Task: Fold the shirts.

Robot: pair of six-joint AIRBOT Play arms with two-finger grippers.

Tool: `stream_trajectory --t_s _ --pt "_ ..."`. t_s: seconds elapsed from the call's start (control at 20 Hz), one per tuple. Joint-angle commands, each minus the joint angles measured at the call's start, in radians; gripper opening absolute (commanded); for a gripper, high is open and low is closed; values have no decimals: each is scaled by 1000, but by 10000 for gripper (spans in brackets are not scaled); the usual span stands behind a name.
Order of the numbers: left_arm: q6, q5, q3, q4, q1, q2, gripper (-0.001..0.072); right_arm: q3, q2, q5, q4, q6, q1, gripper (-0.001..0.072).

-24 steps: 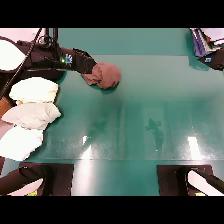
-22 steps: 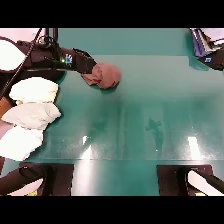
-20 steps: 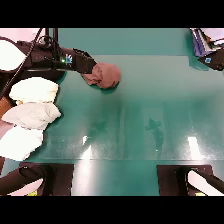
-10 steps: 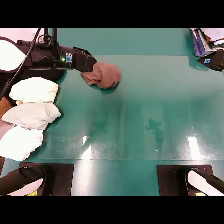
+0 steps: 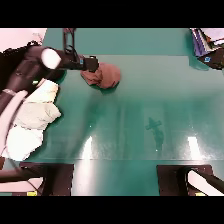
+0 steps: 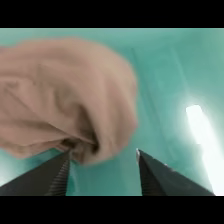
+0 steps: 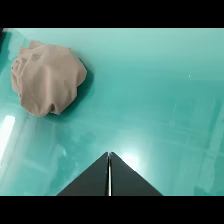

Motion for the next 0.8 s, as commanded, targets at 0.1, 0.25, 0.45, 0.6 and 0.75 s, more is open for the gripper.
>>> stream_trajectory --t_s 0.1,0.25,0.45,0.6,0.75 --pt "-25 146 25 -154 17 -253 498 0 0 3 0 0 1 17" --pt "-2 149 56 -184 17 -306 497 0 0 2 0 0 1 17" --pt "9 168 64 -191 17 -318 212 0 0 2 0 0 1 17" --pt "84 6 159 -175 25 -309 26 13 0 3 0 0 1 17" --pt "106 -106 290 -33 26 -185 24 111 0 2 1 0 1 17"
